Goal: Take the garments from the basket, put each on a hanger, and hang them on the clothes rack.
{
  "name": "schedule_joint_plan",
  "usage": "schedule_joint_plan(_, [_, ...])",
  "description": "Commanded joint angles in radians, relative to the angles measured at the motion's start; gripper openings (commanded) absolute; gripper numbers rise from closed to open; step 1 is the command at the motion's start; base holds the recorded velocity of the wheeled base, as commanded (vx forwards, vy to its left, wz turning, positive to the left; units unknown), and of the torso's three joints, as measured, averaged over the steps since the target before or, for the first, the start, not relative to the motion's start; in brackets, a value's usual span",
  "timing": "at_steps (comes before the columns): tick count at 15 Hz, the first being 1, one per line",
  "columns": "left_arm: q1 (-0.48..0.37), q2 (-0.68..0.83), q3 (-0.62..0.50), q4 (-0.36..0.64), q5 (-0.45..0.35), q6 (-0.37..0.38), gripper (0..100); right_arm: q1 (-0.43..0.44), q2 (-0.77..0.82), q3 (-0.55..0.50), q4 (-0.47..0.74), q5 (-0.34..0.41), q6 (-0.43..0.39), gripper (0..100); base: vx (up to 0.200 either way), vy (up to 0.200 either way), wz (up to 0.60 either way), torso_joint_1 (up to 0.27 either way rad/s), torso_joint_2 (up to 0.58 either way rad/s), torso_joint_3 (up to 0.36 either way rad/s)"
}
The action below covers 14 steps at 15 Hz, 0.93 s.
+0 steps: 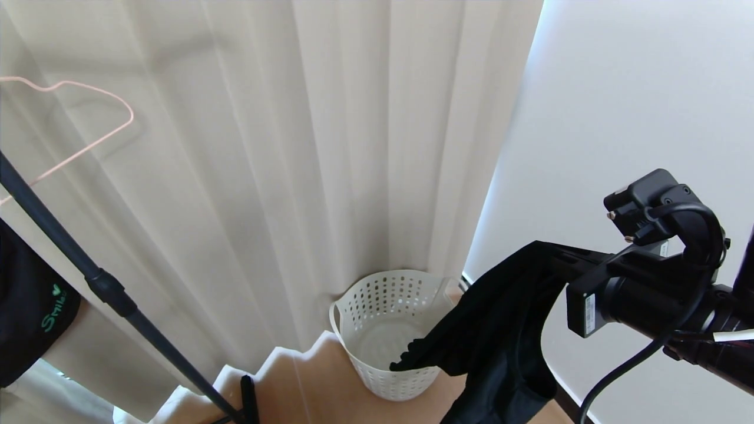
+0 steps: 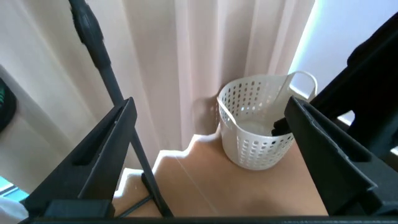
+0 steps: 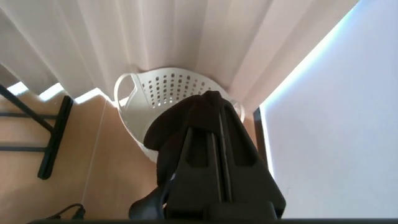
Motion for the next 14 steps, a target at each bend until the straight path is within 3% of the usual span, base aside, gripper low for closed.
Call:
schedule_joint_plan(1, [0.0,0.001,0.0,0.0,0.0,0.0,100,0.0,-0.008,0.0,0.0,0.0,0.0,0,0.0,0.0,0.0,0.159,-0.49,-0.119])
schedule_joint_plan(14, [0.0,0.001,0.0,0.0,0.002,-0.002,100,-0.004,-0.001,0.0,0.0,0.001,0.0,0,0.0,0.0,0.0,0.215,-0.54,-0.283])
